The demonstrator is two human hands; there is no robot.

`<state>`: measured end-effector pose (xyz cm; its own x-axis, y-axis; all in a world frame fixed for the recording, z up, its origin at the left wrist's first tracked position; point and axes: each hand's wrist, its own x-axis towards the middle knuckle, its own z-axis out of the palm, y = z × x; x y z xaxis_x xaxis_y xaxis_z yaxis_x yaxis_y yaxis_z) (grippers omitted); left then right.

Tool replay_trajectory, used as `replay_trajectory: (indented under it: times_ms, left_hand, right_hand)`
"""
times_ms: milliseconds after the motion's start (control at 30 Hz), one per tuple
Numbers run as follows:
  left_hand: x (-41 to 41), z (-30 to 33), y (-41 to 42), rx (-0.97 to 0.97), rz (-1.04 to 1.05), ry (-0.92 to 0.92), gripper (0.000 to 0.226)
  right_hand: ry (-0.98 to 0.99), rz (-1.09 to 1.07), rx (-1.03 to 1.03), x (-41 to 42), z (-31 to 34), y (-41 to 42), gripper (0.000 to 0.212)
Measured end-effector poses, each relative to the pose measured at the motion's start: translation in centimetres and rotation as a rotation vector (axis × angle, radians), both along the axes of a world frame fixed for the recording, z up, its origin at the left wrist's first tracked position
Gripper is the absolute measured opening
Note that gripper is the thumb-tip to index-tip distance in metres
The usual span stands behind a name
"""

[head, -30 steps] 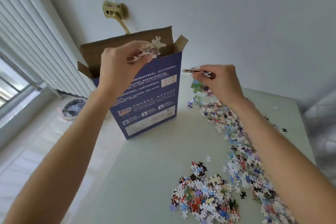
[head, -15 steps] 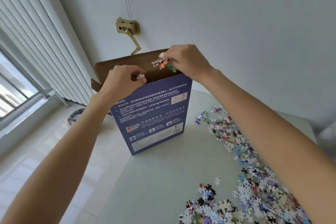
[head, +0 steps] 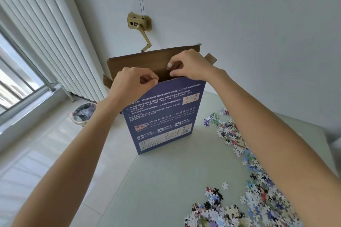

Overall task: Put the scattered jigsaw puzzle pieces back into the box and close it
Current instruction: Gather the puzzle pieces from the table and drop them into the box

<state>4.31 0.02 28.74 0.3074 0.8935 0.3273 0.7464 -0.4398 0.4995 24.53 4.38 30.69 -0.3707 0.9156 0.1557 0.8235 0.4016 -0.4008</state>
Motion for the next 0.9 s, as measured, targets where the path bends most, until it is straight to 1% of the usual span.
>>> replay_trajectory:
  times_ms: [133,200,267,333,367,433,500,567,633,700,733,800,833,900]
  left_hand:
    - [0.0,-0.3,-0.2,0.029,-0.027,0.006,0.014]
    - [0.1,-0.6,-0.3,0.080,-0.018,-0.001,0.014]
    - [0.3,-0.9,-0.7,0.217,0.006,-0.012,0.013]
    - [0.6,-1.1,-1.4,0.406,0.006,-0.026,0.014]
    - [0.9,-1.2,-1.9,0.490,-0.012,-0.035,0.014]
    - [1.8,-1.9,-3.3,0.605,-0.087,-0.059,0.015]
    - [3.2,-3.4,-5.0,0.623,-0.187,-0.087,0.016]
    - [4.7,-5.6,-6.8,0.564,-0.253,-0.117,0.016]
    - [6.5,-8.7,-9.1,0.427,-0.300,-0.137,0.015]
    - [8.0,-11.9,-11.3,0.259,-0.330,-0.136,0.017]
    - [8.7,-13.4,-12.3,0.156,-0.339,-0.114,0.018]
    - [10.0,-16.9,-14.0,-0.083,-0.358,-0.013,0.024]
    - [10.4,-18.5,-14.6,-0.190,-0.368,0.057,0.028]
    - [10.8,-21.4,-16.0,-0.343,-0.362,0.198,0.038]
  right_hand:
    - [0.107,0.005,0.075,-0.2,-0.8,-0.7,0.016]
    - [0.175,-0.020,0.214,-0.3,-1.3,-1.5,0.015]
    - [0.259,-0.076,0.443,-0.3,-2.0,-3.0,0.015]
    - [0.312,-0.139,0.624,0.0,-3.2,-5.6,0.015]
    - [0.322,-0.169,0.671,0.3,-4.0,-7.1,0.014]
    - [0.329,-0.242,0.690,1.3,-6.4,-10.7,0.014]
    - [0.326,-0.329,0.618,2.7,-9.5,-14.5,0.013]
    - [0.312,-0.409,0.488,4.1,-12.7,-17.8,0.011]
    - [0.236,-0.501,0.318,5.7,-15.9,-21.7,0.012]
    - [0.175,-0.577,0.100,7.2,-18.7,-25.4,0.018]
    - [0.150,-0.616,-0.012,7.9,-20.0,-27.0,0.022]
    - [0.111,-0.685,-0.211,9.4,-22.5,-30.3,0.028]
    - [0.103,-0.711,-0.287,10.0,-23.6,-31.7,0.031]
    - [0.099,-0.756,-0.402,10.7,-25.4,-34.5,0.037]
